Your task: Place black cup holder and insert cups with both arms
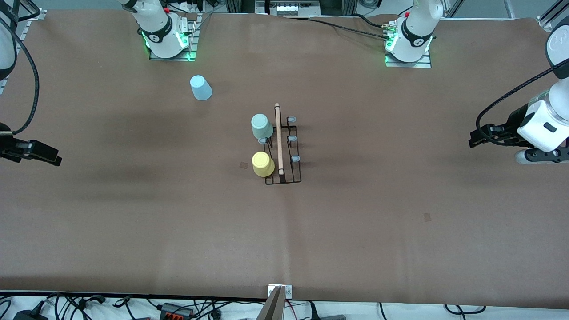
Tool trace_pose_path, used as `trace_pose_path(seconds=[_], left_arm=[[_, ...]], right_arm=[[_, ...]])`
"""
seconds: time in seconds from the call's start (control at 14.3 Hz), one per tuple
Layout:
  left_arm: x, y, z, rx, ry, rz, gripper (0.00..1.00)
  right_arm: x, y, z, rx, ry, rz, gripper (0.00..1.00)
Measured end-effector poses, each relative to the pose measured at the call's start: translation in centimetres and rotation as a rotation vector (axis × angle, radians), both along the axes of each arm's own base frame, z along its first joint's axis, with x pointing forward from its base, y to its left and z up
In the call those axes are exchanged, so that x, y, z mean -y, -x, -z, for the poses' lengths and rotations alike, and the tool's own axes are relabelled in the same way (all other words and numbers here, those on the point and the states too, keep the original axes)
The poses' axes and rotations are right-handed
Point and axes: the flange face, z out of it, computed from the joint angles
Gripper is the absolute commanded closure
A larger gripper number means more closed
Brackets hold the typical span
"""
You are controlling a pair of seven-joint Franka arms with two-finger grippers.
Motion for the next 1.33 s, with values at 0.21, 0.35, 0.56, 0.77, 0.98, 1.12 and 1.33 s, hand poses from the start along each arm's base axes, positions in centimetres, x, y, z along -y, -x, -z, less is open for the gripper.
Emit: trace_pose_path(seconds=[0.21, 0.35, 0.56, 0.77, 0.98, 1.12, 1.33], left_arm=[[-0.2, 0.0, 0.0, 0.0, -0.001, -0.024, 0.0], [-0.3, 0.0, 0.0, 0.0, -0.001, -0.027, 0.0], [-0.8, 0.0, 0.0, 0.0, -0.001, -0.035, 0.0], [-0.9, 0.0, 0.0, 0.0, -0.001, -0.036, 0.0], [-0.9, 0.0, 0.0, 0.0, 0.0, -0.037, 0.0], [-1.1, 0.0, 0.0, 0.0, 0.009, -0.043, 0.0], [-2.2, 0.1, 0.0, 0.0, 0.04, -0.073, 0.0]], right_arm=[[-0.2, 1.3, 0.7, -0.012, 0.001, -0.003, 0.0], [-0.3, 2.7, 1.6, -0.013, 0.002, -0.006, 0.0], [-0.5, 5.4, 2.0, -0.031, 0.003, -0.007, 0.0], [-0.6, 7.7, 1.2, -0.031, 0.004, -0.008, 0.0], [-0.7, 8.4, 1.0, -0.029, 0.005, -0.008, 0.0], [-0.6, 8.4, 1.1, -0.03, 0.005, -0.011, 0.0], [-0.5, 8.6, 1.1, -0.043, 0.005, -0.034, 0.0]])
